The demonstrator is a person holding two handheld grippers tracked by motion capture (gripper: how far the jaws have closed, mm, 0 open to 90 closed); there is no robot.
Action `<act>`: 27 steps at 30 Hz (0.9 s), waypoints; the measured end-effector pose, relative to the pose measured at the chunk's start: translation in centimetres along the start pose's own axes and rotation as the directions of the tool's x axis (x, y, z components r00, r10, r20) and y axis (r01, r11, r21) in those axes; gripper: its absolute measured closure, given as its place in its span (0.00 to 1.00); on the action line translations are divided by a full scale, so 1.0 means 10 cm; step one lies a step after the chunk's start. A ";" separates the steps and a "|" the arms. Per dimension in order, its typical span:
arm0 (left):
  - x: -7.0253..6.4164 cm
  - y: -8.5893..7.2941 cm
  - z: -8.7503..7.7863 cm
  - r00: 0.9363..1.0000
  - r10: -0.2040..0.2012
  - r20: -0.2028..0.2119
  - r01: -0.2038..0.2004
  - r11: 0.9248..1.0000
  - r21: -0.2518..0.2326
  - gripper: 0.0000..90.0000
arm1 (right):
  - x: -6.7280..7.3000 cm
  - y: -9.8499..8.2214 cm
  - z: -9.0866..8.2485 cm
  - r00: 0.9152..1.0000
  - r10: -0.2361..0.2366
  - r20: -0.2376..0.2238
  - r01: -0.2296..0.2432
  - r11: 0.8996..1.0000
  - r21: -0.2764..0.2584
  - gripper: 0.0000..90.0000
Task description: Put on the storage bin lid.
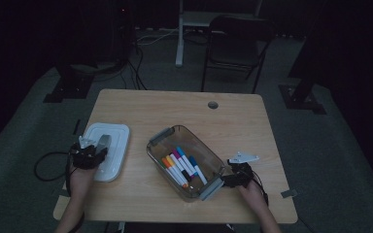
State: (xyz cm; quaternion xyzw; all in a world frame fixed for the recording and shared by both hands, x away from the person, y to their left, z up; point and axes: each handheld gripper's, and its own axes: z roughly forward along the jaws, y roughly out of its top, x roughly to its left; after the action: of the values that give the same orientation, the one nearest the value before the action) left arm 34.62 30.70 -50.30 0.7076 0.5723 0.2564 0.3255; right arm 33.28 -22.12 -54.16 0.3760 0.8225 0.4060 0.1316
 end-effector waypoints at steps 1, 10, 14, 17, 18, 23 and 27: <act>-0.01 0.00 -0.04 1.000 0.001 0.007 -0.001 1.000 -0.002 0.76 | 0.01 0.00 0.00 1.000 -0.008 -0.015 0.008 1.000 -0.006 0.15; -0.12 0.05 -0.44 0.998 0.017 0.059 -0.015 0.999 -0.044 0.76 | 0.19 0.02 0.07 0.991 -0.083 -0.101 0.082 0.997 -0.015 0.15; -0.17 0.09 -0.61 0.996 0.035 0.082 -0.029 0.997 -0.070 0.76 | 0.26 0.04 0.12 0.988 -0.099 -0.121 0.097 0.995 -0.023 0.15; -0.23 0.13 -0.75 0.992 0.056 0.110 -0.047 0.996 -0.082 0.76 | 0.33 0.05 0.15 0.985 -0.116 -0.129 0.114 0.993 -0.022 0.14; -0.25 0.15 -0.79 0.991 0.064 0.117 -0.054 0.995 -0.085 0.76 | 0.35 0.06 0.16 0.983 -0.125 -0.133 0.123 0.992 -0.020 0.14; -0.40 0.25 -0.98 0.982 0.111 0.155 -0.093 0.989 -0.116 0.76 | 0.47 0.10 0.24 0.979 -0.156 -0.129 0.156 0.988 -0.011 0.14; -0.51 0.35 -1.11 0.971 0.147 0.189 -0.122 0.983 -0.138 0.76 | 0.57 0.15 0.29 0.973 -0.176 -0.148 0.175 0.984 -0.022 0.14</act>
State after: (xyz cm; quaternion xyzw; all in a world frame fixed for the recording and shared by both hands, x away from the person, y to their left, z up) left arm 27.61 27.06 -40.27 0.7450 0.4704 0.2413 0.4067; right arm 31.70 -15.77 -54.31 0.2698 0.8582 0.4234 0.1069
